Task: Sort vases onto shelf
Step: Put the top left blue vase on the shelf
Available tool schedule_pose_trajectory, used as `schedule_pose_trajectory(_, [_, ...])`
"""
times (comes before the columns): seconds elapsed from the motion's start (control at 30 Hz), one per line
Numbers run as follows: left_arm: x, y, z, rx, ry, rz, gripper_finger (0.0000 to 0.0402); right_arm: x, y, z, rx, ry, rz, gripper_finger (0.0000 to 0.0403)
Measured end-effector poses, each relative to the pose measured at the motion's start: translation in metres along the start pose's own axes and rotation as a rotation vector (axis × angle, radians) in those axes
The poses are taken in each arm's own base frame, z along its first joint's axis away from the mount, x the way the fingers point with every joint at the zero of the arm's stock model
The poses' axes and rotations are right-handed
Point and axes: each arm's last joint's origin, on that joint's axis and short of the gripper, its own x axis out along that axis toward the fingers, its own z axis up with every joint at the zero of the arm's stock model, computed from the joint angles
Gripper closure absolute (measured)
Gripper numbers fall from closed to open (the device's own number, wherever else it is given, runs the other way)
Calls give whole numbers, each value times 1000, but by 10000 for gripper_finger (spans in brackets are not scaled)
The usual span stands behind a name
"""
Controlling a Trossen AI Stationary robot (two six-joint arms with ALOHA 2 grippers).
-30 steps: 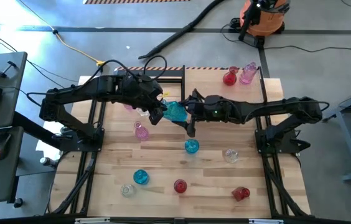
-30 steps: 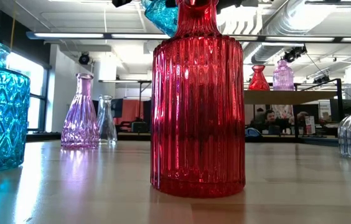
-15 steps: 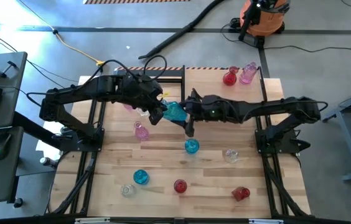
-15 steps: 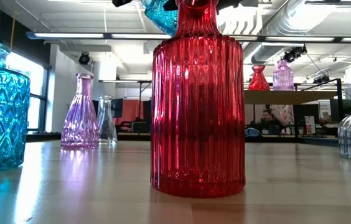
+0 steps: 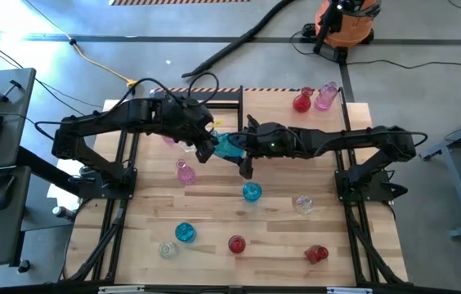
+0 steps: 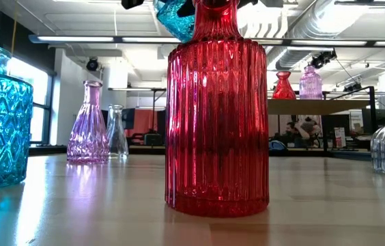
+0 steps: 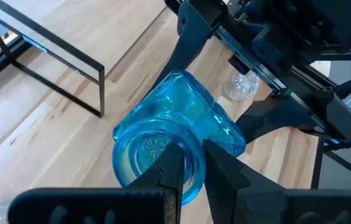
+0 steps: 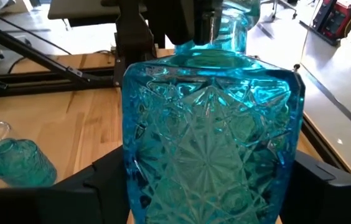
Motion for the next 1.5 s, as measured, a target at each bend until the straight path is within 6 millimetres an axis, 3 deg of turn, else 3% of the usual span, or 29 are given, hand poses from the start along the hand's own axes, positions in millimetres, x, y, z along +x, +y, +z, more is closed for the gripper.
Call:
schedule_pose_trajectory(0.27, [0,5,3,-88,-16,13,368,0,1,2,27,6,-6,133])
schedule_pose_trajectory(0.7, [0,6,5,-68,-27,20,361,0,0,2,23,7,-35,134])
schedule_pose_trajectory(0.9, [9,6,5,-93,-11,33,354,0,0,0,20,26,-43,134])
schedule_pose_trajectory(1.13, [28,4,5,-66,41,25,336,1,0,-5,14,64,-44,134])
schedule_pose_trajectory(1.5, [29,7,6,-104,64,-17,295,0,-1,-6,29,77,-63,134])
